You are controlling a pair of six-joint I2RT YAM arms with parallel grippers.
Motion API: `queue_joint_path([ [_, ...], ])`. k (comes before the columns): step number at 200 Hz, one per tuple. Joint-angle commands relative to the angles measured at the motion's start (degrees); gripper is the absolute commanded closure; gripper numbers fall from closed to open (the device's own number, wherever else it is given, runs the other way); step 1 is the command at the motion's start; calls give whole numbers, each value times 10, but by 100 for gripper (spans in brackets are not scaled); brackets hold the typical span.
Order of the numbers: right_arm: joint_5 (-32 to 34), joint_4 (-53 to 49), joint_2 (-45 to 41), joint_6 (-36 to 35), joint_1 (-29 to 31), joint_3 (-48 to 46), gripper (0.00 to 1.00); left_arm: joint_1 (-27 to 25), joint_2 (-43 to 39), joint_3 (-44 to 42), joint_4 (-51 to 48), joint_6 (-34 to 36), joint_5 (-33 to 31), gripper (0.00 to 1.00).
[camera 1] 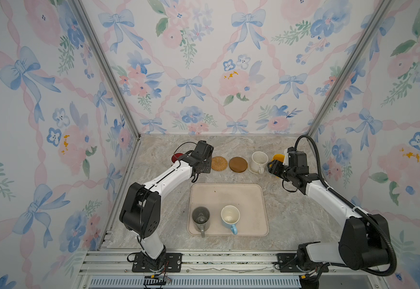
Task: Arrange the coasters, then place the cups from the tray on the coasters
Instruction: 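Carry the black mug with the left gripper toward the paw-shaped cork coaster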
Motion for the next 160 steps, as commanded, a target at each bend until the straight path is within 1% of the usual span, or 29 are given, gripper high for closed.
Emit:
queue_joint_path([
  [1, -7, 17, 5, 10, -5, -5, 39, 18, 24, 35, 31, 14, 12, 100],
  [44, -8, 20, 7, 10, -6, -6, 39, 49, 72, 73, 32, 9, 36, 100],
  [113, -15, 25, 16, 13, -5, -4, 39, 62, 127, 109, 31, -2, 53, 100],
  [160, -14, 24, 15, 12, -5, -2, 39, 69, 137, 107, 31, -11, 42, 100],
])
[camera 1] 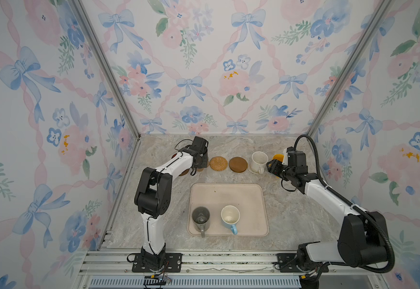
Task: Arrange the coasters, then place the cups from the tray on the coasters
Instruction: 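Carry the black mug with the left gripper toward the paw-shaped cork coaster, then lower the black mug onto the paw-shaped cork coaster with the left gripper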
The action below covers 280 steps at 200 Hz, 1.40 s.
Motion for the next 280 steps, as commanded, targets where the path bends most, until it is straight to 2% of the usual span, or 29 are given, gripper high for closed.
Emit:
queue_joint_path([
  [1, -5, 7, 4, 3, -5, -2, 39, 8, -2, 19, 30, -11, -7, 100],
  [274, -7, 4, 14, 2, -5, 1, 39, 16, 23, 15, 31, -17, 1, 100],
  [280, -7, 5, 14, 2, -5, 1, 39, 16, 22, 15, 31, -16, 1, 98],
])
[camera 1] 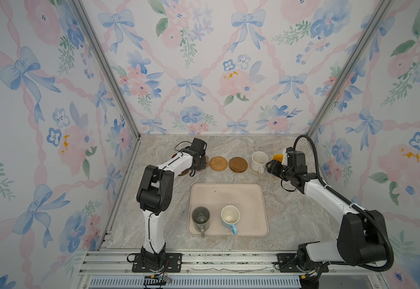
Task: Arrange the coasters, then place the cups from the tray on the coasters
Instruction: 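Lower the black mug onto the paw-shaped cork coaster with the left gripper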
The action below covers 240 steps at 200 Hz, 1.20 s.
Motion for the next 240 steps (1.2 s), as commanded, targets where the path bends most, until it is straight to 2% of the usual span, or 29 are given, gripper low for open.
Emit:
queue_joint_path([
  [1, -2, 5, 7, 2, -5, 1, 39, 4, -5, 15, 30, -5, 1, 98],
  [148, -4, 6, 5, 4, -5, 0, 39, 4, -37, -14, 30, -4, 13, 58],
  [240, -9, 11, 7, 8, -4, 0, 40, -9, -136, -63, 29, -3, 4, 55],
])
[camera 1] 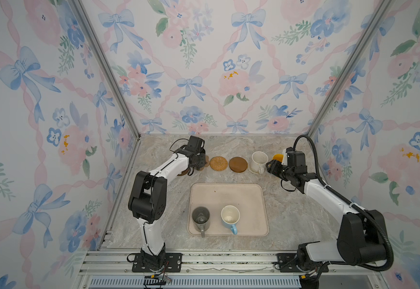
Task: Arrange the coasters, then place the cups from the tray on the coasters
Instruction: 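Lower the black mug onto the paw-shaped cork coaster with the left gripper, then open and withdraw the left gripper while the right gripper reaches for the white mug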
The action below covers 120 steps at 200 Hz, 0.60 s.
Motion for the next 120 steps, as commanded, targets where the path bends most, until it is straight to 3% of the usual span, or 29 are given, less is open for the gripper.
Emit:
queue_joint_path([
  [1, -8, 11, 6, 6, -4, 0, 40, -8, -44, -18, 0, 1, -4, 55],
  [87, 10, -13, -6, -5, 23, 19, 34, -53, -198, -111, 6, -1, -60, 54],
  [120, 40, -46, -14, -18, 62, 44, 33, -58, -279, -181, 70, -31, -93, 54],
])
